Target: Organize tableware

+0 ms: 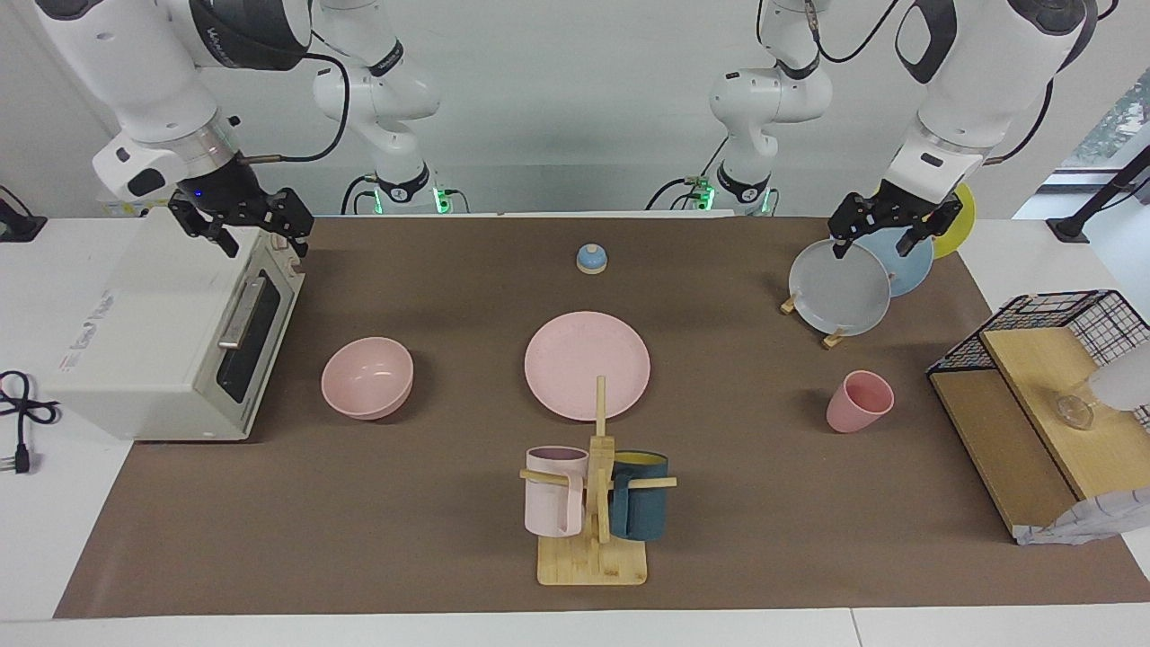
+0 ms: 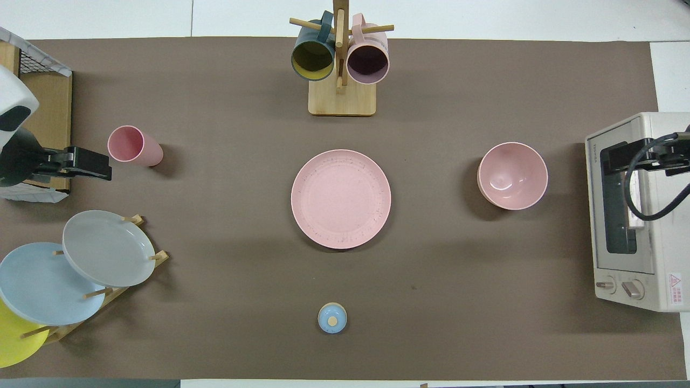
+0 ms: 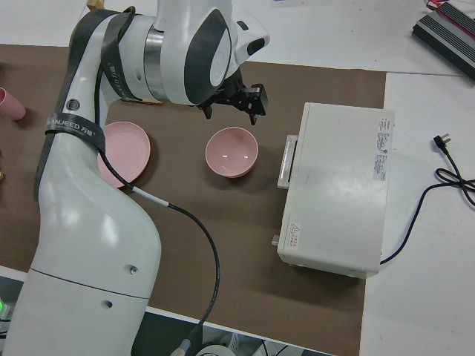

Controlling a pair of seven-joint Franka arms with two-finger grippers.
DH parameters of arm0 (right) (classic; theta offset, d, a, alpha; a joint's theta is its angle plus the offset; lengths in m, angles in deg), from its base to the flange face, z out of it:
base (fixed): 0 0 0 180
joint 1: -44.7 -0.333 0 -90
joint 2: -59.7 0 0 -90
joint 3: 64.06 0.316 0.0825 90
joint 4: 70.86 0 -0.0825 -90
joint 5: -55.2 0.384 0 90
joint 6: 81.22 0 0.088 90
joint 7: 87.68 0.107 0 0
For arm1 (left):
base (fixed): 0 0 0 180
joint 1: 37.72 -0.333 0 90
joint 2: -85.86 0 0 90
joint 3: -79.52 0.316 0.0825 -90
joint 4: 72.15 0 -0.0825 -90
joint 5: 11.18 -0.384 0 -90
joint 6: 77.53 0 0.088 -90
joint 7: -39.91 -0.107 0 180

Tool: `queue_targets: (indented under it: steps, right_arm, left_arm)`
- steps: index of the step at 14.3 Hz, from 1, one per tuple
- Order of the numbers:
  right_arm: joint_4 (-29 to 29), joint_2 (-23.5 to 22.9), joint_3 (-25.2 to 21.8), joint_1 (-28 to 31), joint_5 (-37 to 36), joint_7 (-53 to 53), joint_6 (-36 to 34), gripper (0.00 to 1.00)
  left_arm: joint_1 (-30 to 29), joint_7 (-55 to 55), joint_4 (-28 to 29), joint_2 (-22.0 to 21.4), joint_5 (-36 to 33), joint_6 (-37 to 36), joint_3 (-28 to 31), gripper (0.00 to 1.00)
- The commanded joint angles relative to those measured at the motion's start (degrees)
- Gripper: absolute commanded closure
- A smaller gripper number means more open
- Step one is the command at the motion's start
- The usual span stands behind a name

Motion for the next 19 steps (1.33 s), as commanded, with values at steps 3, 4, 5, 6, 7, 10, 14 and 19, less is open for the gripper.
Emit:
queue_targets:
  steps: [3,4,5,6,7,10,14,19]
  right_arm:
    - [-0.07,0.43,0.94,0.83,-0.70,-0.91,-1.19,0.00]
    - [-0.25,0.43,0.85,1.09,-0.53,-1.00,-0.75,0.00]
    - [-0.34,0.52,0.85,1.27,-0.44,-1.00,-0.74,0.00]
    - [-0.43,0.52,0.77,1.27,0.17,-1.26,-0.92,0.00]
    - [-1.39,0.78,0.85,0.31,0.26,-1.61,0.30,0.00]
    - [-4.63,0.00,1.03,-5.83,0.18,-0.13,8.73,0.00]
    - [-14.63,-3.96,1.03,-9.10,0.18,3.75,22.59,0.00]
    - [-22.75,-7.03,1.03,-11.39,0.18,4.71,34.23,0.00]
  left_arm:
    - [-0.16,0.15,0.30,-0.49,0.52,-0.23,0.07,0.00]
    - [-0.16,0.15,0.30,-0.49,0.52,-0.23,0.07,0.00]
    - [-0.16,0.15,0.30,-0.49,0.52,-0.23,0.07,0.00]
    - [-0.16,0.15,0.30,-0.49,0.52,-0.23,0.07,0.00]
    - [-0.16,0.15,0.30,-0.49,0.52,-0.23,0.07,0.00]
    - [-0.16,0.15,0.30,-0.49,0.52,-0.23,0.07,0.00]
    - [-0.16,0.15,0.30,-0.49,0.52,-0.23,0.07,0.00]
    - [-0.16,0.15,0.30,-0.49,0.52,-0.23,0.07,0.00]
